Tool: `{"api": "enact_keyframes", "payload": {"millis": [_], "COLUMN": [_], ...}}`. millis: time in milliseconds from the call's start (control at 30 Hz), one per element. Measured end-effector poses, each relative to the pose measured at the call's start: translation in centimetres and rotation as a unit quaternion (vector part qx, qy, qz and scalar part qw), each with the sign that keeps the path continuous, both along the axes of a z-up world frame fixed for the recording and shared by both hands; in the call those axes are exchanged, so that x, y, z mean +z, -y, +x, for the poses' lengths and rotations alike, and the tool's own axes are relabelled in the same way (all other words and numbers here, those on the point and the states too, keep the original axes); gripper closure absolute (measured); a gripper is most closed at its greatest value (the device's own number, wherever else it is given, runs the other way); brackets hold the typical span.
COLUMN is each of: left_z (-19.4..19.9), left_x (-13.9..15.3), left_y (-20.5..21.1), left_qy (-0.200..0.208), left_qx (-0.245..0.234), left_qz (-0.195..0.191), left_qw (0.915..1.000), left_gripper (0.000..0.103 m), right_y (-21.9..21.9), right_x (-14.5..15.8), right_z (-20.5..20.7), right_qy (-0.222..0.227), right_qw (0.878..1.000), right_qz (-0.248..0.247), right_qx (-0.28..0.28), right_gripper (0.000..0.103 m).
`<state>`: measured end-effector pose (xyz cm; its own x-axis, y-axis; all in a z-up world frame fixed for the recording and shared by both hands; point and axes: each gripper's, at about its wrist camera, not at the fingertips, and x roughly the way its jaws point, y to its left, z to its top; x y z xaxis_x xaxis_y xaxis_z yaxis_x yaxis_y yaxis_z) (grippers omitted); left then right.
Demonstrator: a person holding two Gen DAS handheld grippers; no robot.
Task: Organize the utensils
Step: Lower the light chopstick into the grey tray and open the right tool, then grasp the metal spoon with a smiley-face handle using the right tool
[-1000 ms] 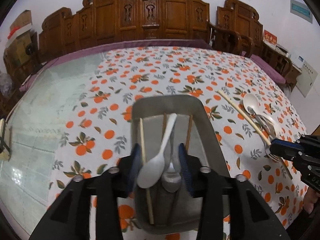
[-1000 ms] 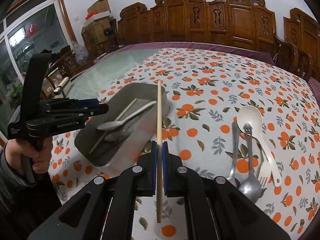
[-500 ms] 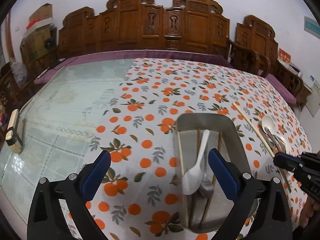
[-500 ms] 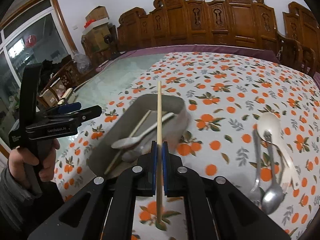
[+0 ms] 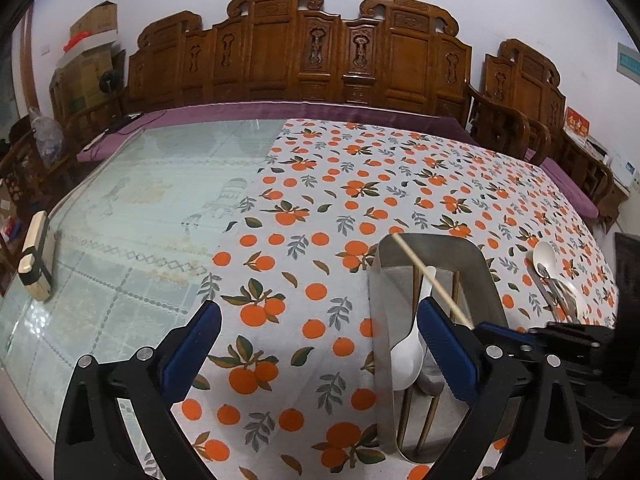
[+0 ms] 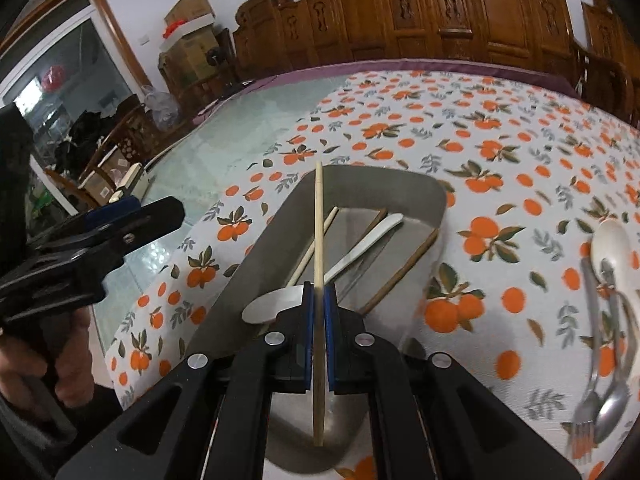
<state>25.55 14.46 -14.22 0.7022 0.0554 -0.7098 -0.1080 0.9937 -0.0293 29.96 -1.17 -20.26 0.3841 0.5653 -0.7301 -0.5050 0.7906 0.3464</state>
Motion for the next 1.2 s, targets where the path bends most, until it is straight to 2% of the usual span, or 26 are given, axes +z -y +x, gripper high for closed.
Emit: {"api": "enact_keyframes", "payload": {"millis": [267, 433, 800, 867, 900, 1133, 1200], "left_z": [-0.3, -0.3, -0.4, -0.5, -0.5, -1.0, -1.1], "left_x": [0.3, 0.4, 1.0, 0.9, 0.8, 0.1, -0.1], "left_y": [0.5, 1.4, 6.7, 7.7, 8.1, 11.4, 12.2], "left_qy": [0.003, 0.006, 0.019, 0.019, 0.019, 0.011, 0.009], "left_qx": [-0.007, -0.016, -0.065, -0.073, -0.077, -0.107, -0.116], "left_qz": [-0.002, -0.01, -0.011, -0.011, -0.011, -0.018, -0.018], "left_qw": [1.0, 0.9998, 0.9976, 0.9971, 0.9968, 0.994, 0.993], "left_gripper": [0.008, 0.008, 0.008, 0.008, 0.008, 0.008, 0.008], "right_y": [0.4, 2.6, 12.4, 13.9, 14.8, 20.3, 21.7], "right_x": [-0.3, 1.2, 5.6, 6.0, 6.1, 5.0, 4.6], "right_z": [0.5, -0.3, -2.1, -2.3, -2.4, -2.4, -2.2], "right_qy": [-0.006, 0.034, 0.116, 0.127, 0.134, 0.129, 0.121], "right_qw": [1.0, 0.999, 0.992, 0.99, 0.988, 0.985, 0.985], "right_qz": [0.02, 0.005, -0.041, -0.049, -0.053, -0.063, -0.069], "right_qx": [0.012, 0.014, -0.032, -0.04, -0.047, -0.094, -0.103], "right_gripper": [0.094, 0.094, 0.094, 0.087, 0.08, 0.079, 0.075]}}
